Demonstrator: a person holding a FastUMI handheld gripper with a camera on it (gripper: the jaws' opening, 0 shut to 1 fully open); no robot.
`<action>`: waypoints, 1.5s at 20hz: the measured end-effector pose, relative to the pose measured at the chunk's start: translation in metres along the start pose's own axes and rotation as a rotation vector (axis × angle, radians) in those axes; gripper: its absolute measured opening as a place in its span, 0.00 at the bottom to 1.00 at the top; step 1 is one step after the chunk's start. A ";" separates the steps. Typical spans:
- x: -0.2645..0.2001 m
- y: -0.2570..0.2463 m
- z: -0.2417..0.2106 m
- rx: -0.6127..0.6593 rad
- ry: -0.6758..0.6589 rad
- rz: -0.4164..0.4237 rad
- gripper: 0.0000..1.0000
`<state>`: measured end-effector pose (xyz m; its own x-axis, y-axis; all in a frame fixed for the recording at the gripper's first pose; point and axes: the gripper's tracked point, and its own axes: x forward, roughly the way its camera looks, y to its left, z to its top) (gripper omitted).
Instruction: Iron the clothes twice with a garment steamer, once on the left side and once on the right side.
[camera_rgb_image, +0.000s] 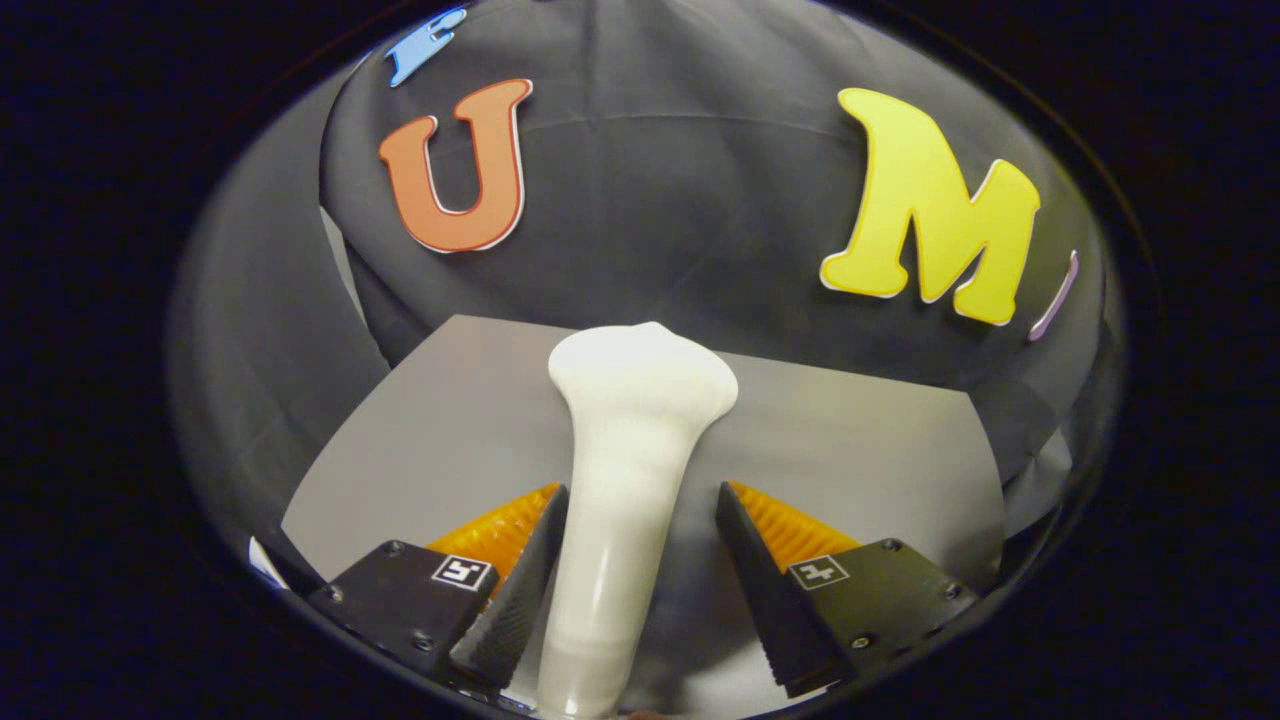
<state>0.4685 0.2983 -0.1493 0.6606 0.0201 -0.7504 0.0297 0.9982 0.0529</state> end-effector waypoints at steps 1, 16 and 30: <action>0.000 -0.001 0.001 0.006 0.001 0.001 0.89; -0.073 0.009 0.011 0.092 -0.118 0.154 0.38; -0.254 -0.075 -0.047 0.080 -0.247 0.237 0.38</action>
<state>0.2633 0.2206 0.0061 0.8177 0.2268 -0.5292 -0.0945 0.9596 0.2652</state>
